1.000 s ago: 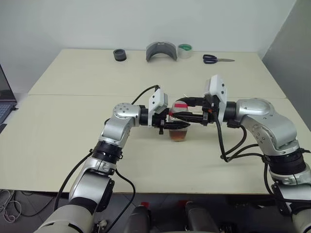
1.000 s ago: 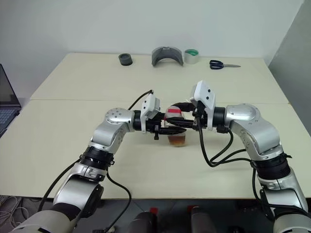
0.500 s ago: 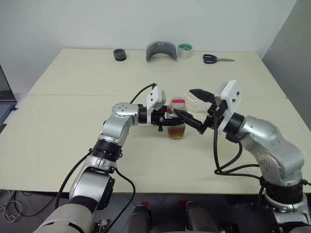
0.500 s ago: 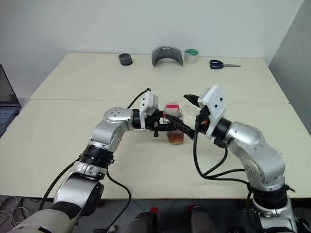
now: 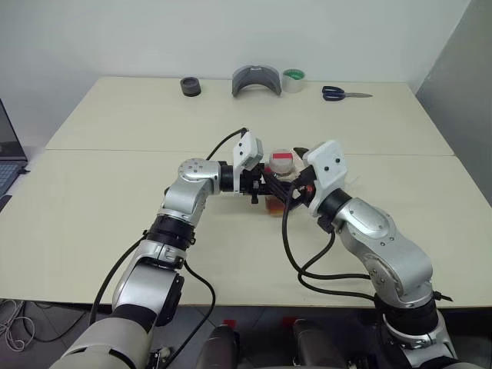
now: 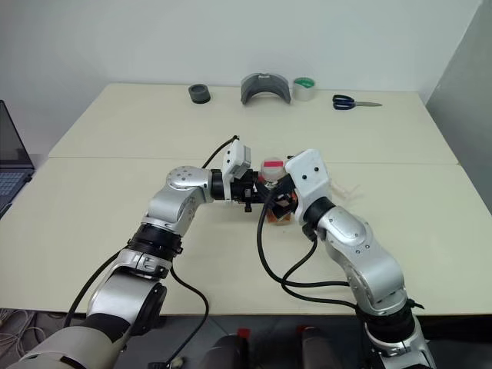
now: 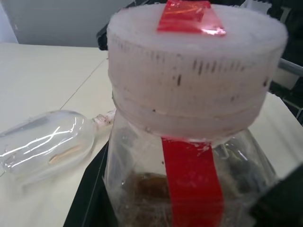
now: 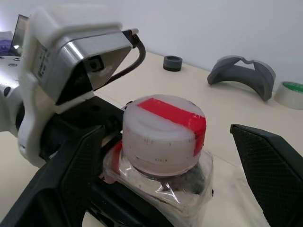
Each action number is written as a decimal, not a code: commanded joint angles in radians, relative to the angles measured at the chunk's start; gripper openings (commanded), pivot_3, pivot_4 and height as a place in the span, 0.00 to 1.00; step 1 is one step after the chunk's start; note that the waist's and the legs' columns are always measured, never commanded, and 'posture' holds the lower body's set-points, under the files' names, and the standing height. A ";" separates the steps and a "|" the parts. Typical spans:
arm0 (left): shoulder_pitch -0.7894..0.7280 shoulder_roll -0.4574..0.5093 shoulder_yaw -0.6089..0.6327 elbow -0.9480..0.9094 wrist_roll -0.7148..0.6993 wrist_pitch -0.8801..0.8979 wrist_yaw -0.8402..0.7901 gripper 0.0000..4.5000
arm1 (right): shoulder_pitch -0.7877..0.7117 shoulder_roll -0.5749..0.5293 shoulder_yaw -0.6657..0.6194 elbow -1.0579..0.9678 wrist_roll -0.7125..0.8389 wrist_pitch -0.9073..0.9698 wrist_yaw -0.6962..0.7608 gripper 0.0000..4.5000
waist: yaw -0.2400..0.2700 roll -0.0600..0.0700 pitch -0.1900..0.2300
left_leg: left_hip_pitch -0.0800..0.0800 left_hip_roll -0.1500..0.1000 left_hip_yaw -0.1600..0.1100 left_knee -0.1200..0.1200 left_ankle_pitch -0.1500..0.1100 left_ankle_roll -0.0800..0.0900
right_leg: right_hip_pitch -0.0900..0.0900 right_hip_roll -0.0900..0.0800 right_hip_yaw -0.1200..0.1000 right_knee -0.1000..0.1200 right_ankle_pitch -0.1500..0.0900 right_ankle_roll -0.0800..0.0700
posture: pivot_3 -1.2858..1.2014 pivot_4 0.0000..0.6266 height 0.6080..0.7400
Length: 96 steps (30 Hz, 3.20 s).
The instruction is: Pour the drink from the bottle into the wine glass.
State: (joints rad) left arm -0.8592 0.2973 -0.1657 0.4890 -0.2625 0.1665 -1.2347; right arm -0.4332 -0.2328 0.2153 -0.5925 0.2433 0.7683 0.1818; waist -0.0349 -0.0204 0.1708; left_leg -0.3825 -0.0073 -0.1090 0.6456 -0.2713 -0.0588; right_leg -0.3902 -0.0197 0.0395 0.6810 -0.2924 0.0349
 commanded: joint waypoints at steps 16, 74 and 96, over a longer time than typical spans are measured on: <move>-0.006 0.002 0.009 -0.041 0.003 -0.022 0.001 0.40 | -0.021 0.043 -0.023 0.004 -0.042 -0.080 0.011 0.80 | 0.000 0.000 0.000 | 0.000 0.000 0.000 0.000 0.000 0.000 | 0.000 0.000 0.000 0.000 0.000 0.000 | 0.52 0.24 1.00; -0.032 0.004 0.014 -0.002 0.017 -0.010 0.000 0.39 | -0.027 0.083 0.046 -0.033 -0.137 0.028 -0.057 0.72 | -0.005 0.001 0.001 | 0.000 0.000 0.000 0.000 0.001 0.001 | -0.001 0.000 0.000 0.001 0.000 0.000 | 0.52 0.24 1.00; -0.028 0.011 0.010 -0.006 0.027 -0.041 -0.037 0.38 | -0.207 -0.222 -0.121 0.315 0.201 -0.074 0.612 0.41 | -0.008 0.001 0.002 | 0.000 0.001 -0.001 0.000 0.001 0.001 | 0.000 0.001 -0.001 0.001 0.000 0.000 | 0.52 0.24 1.00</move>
State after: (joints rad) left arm -0.8615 0.3064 -0.1794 0.5194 -0.2198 0.1588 -1.2724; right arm -0.6416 -0.4370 0.1149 -0.2851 0.4045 0.6845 0.7443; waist -0.0425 -0.0192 0.1724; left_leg -0.3822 -0.0069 -0.1095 0.6452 -0.2705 -0.0578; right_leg -0.3900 -0.0187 0.0384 0.6816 -0.2922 0.0348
